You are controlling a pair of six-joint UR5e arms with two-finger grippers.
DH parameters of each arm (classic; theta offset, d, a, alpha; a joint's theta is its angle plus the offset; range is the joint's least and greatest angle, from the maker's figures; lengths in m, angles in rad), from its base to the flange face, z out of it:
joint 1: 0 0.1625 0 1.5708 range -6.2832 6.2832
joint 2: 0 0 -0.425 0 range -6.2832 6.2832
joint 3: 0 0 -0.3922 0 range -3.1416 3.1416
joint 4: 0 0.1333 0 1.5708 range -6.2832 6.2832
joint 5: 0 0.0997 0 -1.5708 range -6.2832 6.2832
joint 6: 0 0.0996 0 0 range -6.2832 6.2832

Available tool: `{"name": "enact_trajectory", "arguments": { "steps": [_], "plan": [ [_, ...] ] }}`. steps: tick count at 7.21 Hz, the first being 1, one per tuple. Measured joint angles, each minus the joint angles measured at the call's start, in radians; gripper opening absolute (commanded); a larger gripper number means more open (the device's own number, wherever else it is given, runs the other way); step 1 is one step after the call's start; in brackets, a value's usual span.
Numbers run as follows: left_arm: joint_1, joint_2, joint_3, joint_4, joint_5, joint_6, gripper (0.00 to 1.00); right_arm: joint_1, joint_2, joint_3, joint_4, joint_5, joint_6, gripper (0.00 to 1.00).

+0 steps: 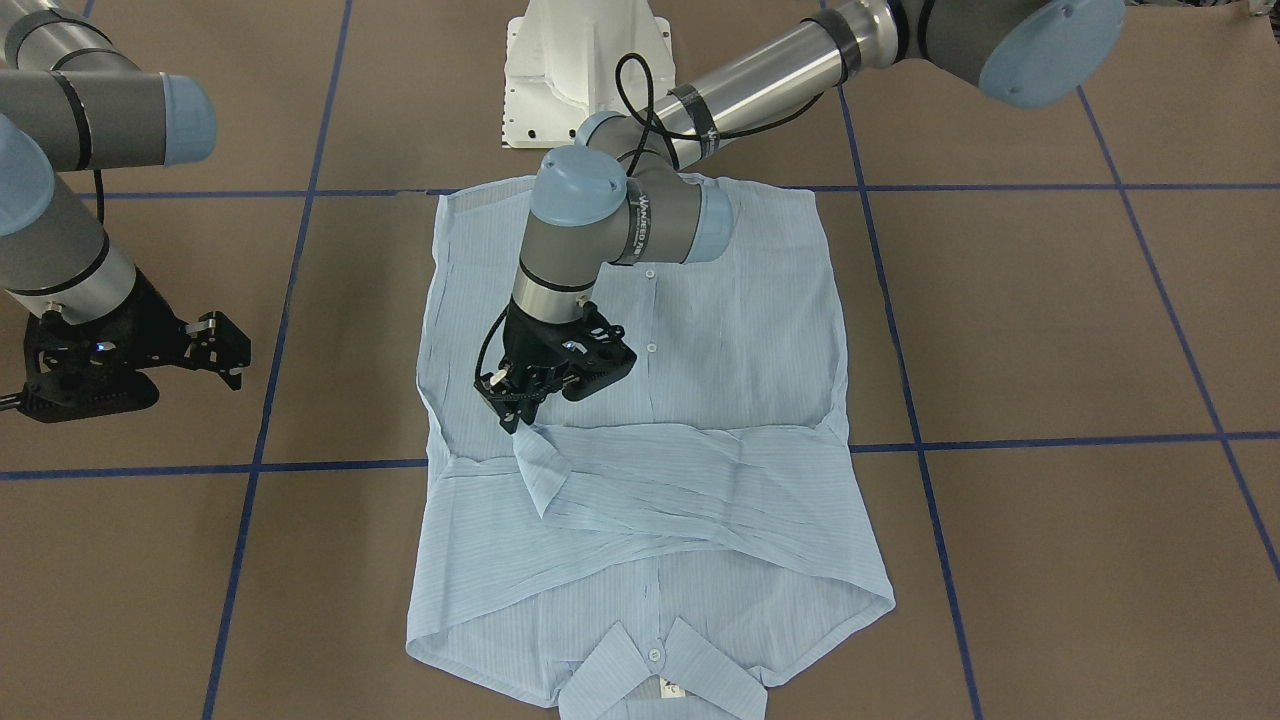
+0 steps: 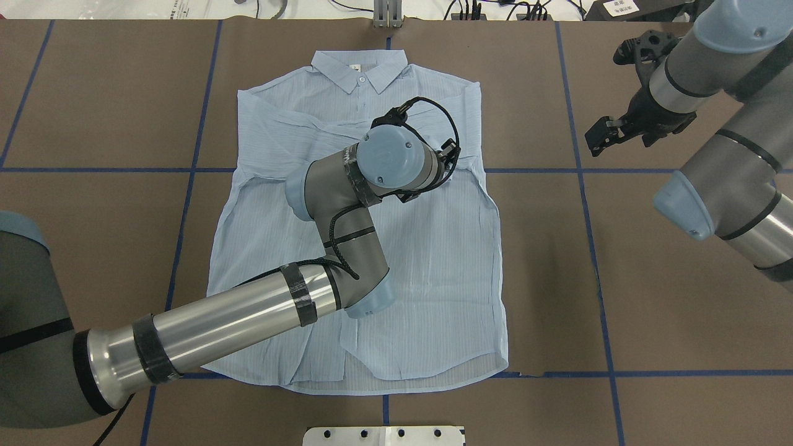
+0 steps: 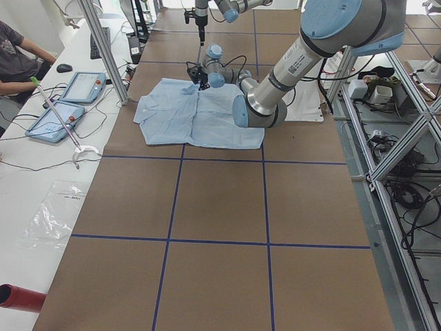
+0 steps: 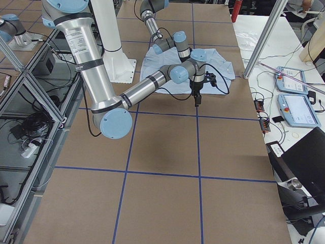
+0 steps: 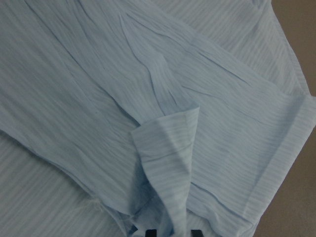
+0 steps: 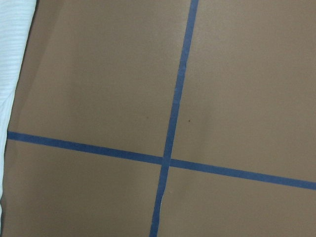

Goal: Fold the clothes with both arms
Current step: 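Fold the other sleeve across the shirt with the left gripper while the right gripper withdraws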

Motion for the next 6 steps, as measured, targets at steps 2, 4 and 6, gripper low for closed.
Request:
{"name": "enact_trajectory", "arguments": {
  "steps": [2,4,6],
  "plan": [
    [-0.003,0.005,-0.001,-0.022,0.001,0.048,1.0,0.0,0.001,0.003,0.0,0.0,0.006,1.0],
    [-0.012,0.038,-0.064,-0.004,-0.045,0.119,1.0,-0.006,-0.001,0.018,0.001,0.001,0.05,1.0],
    [-0.028,0.207,-0.313,0.121,-0.108,0.246,1.0,-0.059,-0.013,0.072,0.004,-0.001,0.182,1.0]
  ]
}}
